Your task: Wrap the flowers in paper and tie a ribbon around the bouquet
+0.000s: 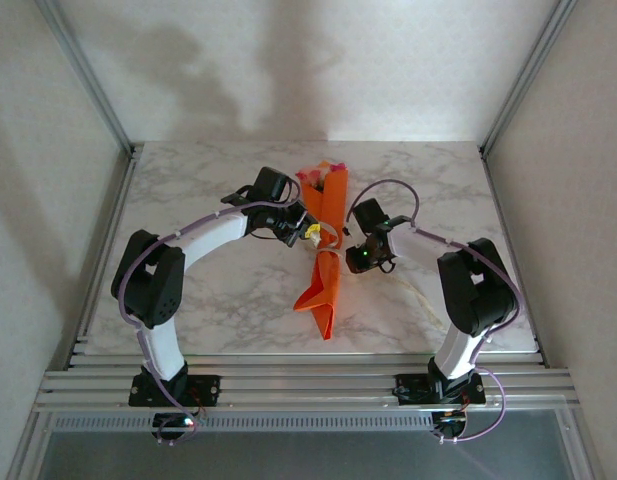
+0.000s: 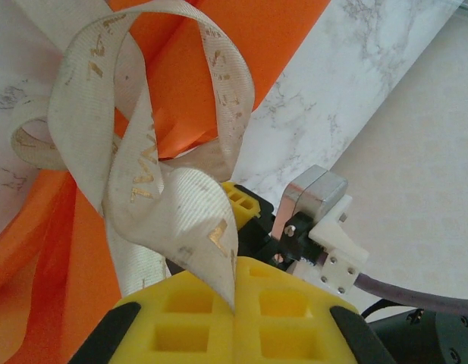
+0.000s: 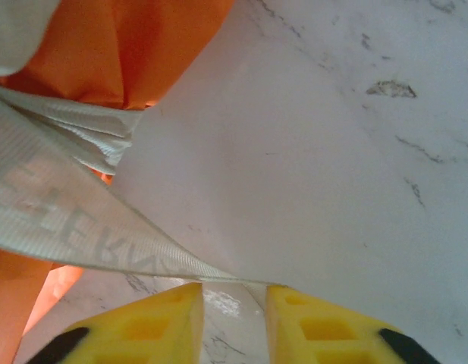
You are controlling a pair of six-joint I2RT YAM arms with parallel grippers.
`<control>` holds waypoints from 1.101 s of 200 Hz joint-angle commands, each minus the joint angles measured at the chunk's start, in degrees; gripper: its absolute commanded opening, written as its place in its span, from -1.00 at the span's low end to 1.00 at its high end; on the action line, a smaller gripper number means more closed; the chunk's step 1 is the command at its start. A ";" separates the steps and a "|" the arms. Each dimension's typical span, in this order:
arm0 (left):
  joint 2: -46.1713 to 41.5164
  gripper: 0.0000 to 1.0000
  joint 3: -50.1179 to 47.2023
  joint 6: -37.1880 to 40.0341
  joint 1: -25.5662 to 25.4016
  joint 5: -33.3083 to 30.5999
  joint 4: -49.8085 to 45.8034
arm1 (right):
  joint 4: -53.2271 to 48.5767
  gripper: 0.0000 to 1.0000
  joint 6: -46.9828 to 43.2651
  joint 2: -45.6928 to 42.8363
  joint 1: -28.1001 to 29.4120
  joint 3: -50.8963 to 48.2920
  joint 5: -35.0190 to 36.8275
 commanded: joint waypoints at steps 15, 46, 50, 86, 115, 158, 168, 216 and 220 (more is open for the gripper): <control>-1.96 -1.00 0.45 -0.15 -0.14 -0.38 -1.11 | 0.20 -0.65 0.26 -0.53 0.14 0.73 2.23; -2.07 -1.00 0.45 -0.23 -0.20 -0.40 -1.14 | -1.40 -0.24 0.37 -4.48 0.18 0.70 6.76; -2.07 -1.00 0.45 -0.23 -0.17 -0.38 -1.07 | -1.80 -0.14 0.17 -5.11 0.15 0.58 7.56; -1.98 -1.00 0.66 -0.45 -0.19 -0.38 -0.90 | -12.08 0.11 -1.16 -2.45 -0.38 3.02 11.71; -1.72 -1.00 1.19 -0.46 -0.23 -0.22 -0.90 | -17.68 0.11 1.15 2.87 -0.52 4.79 11.58; -1.75 -1.00 1.32 -0.32 -0.23 -0.29 -1.40 | -17.92 0.02 1.89 7.86 -1.22 7.92 11.85; -1.80 -1.00 1.24 -0.32 -0.24 -0.33 -1.47 | -17.70 -0.13 1.72 8.99 -1.35 8.77 11.41; -1.41 -1.00 1.16 -0.32 -0.24 -0.38 -1.00 | -9.37 -1.00 1.43 -0.58 0.36 5.94 5.29; -1.37 -1.00 1.15 -0.38 -0.23 -0.40 -0.92 | -8.69 -1.00 1.45 -1.83 0.61 5.69 4.63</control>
